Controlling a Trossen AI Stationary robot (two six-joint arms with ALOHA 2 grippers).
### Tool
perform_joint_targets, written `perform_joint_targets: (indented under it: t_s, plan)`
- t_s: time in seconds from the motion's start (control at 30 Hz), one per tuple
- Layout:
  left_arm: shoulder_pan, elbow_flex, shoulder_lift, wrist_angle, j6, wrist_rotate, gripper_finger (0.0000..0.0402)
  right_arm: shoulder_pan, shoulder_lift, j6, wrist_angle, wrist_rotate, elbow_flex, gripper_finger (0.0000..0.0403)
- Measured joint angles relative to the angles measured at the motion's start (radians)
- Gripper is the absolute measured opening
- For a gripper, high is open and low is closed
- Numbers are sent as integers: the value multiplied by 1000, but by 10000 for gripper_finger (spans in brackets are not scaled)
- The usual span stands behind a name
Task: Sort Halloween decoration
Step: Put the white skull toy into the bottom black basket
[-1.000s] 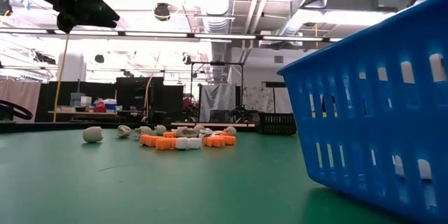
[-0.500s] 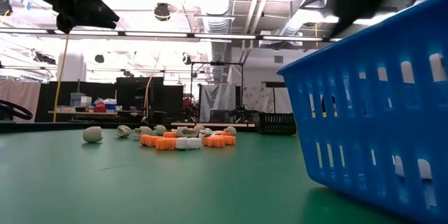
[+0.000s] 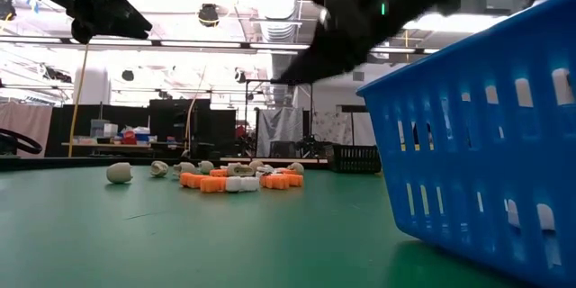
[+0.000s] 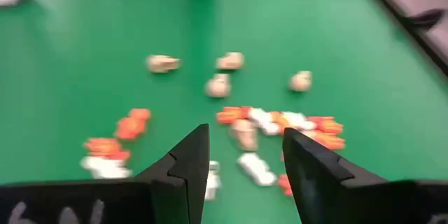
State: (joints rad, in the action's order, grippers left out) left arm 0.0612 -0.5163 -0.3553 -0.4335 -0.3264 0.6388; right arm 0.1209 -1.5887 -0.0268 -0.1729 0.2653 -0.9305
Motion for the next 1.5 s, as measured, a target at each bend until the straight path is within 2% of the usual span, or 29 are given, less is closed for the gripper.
perform_joint_targets:
  t_s: [0.23, 0.4, 0.5, 0.77, 1.1, 1.23, 1.5]
  plan:
    - [0, 0, 0, 0, 0, 1, 121, -152, -19, 62, -247, -39, 163, 176]
    - [0, 0, 0, 1, -5, 17, 121, -207, -136, 58, -345, -107, 162, 176]
    - [0, 0, 0, 1, -8, 23, 121, -224, -218, 63, -400, -111, 153, 176]
    - [0, 0, 0, -4, -17, 30, 121, -281, -328, 54, -475, -110, 151, 176]
    - [0, 0, 0, -4, -16, 46, 121, -271, -333, 53, -466, -109, 149, 172]
    - [0, 0, 0, -4, -17, 48, 121, -271, -333, 30, -456, -99, 149, 151]
    - [0, 0, 0, -4, -18, 48, 121, -268, -329, -26, -427, -95, 148, 69]
